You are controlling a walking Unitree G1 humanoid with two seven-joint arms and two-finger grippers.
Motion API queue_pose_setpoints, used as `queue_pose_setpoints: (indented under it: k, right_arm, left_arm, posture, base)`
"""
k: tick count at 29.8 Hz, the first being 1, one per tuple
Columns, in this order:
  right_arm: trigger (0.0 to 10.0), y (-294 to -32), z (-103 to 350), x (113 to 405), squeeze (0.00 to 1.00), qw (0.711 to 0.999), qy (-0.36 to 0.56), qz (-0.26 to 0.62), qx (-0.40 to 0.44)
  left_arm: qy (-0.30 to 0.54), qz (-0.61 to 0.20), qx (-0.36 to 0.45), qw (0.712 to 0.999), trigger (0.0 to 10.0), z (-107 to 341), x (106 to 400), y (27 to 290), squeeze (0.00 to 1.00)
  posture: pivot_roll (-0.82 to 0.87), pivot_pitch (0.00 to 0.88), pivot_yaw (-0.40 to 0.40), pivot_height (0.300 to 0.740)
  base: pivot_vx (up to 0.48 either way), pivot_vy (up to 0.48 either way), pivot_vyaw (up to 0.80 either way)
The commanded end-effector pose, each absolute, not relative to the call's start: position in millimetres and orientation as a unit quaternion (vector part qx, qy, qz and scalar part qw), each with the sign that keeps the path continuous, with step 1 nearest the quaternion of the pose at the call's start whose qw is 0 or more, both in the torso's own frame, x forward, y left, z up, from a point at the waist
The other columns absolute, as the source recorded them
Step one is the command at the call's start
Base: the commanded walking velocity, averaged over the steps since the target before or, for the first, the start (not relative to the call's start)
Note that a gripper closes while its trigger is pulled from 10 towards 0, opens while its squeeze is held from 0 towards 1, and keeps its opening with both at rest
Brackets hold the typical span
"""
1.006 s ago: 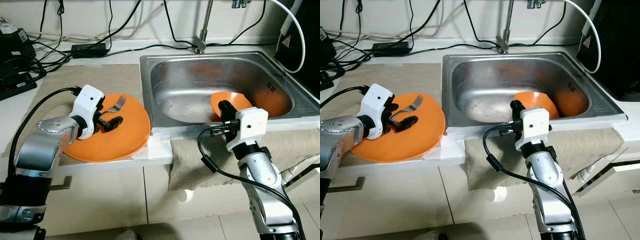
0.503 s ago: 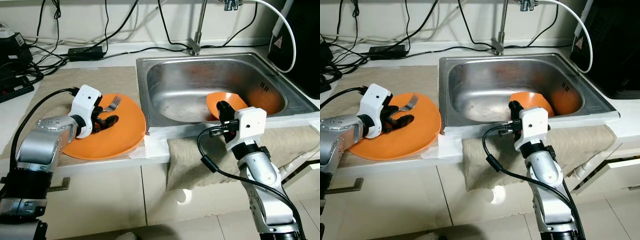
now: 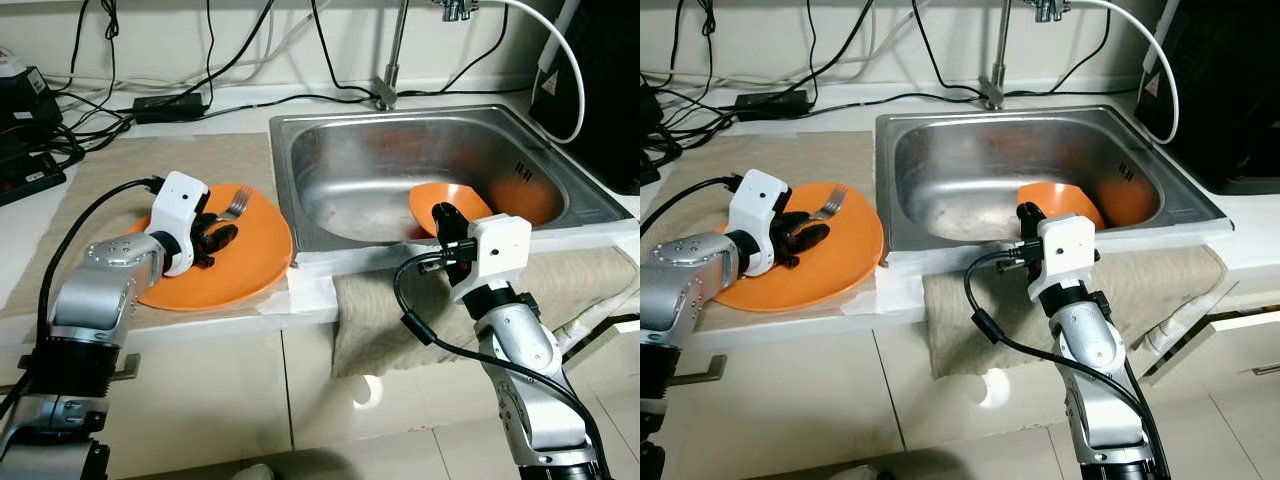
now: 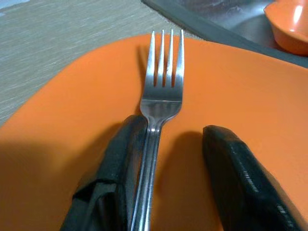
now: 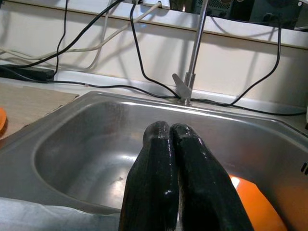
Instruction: Kitchen organization
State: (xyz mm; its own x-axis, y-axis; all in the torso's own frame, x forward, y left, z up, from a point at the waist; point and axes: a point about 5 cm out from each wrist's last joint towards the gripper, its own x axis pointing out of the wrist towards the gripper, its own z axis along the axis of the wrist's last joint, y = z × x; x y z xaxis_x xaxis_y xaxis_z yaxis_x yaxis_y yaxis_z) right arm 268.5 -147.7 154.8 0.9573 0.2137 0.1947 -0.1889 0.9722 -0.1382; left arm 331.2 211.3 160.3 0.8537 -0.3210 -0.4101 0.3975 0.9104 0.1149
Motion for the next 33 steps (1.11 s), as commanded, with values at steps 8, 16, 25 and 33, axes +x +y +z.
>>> queue_pose_setpoints:
  k: [8,16,25,33]
  right_arm:
    - [10.0,-148.5,158.1,271.5,0.00,0.987,-0.106,0.106,-0.065]
    - [10.0,-147.6,155.9,270.7,0.00,0.987,-0.101,0.109,-0.066]
    - [10.0,-148.0,155.7,271.1,0.00,0.987,-0.100,0.110,-0.067]
    - [10.0,-144.5,154.7,270.3,0.00,0.986,-0.095,0.121,-0.059]
  left_arm:
    - [0.169,-0.182,0.083,0.965,0.0,169.9,337.3,204.9,0.00]
    - [0.151,-0.172,0.075,0.971,0.0,178.5,338.6,205.4,0.00]
    - [0.107,-0.172,0.064,0.977,0.0,207.0,341.0,202.7,0.00]
    - [0.083,-0.187,0.049,0.978,0.0,225.6,339.3,194.1,0.00]
  posture:
    - [0.01,0.000,0.030,0.740]
    - [0.01,0.000,0.027,0.740]
    - [0.02,0.000,0.024,0.740]
    - [0.02,0.000,0.023,0.740]
  base:
    - [0.000,0.000,0.00]
    - [0.000,0.000,0.00]
    - [0.000,0.000,0.00]
    - [0.000,0.000,0.00]
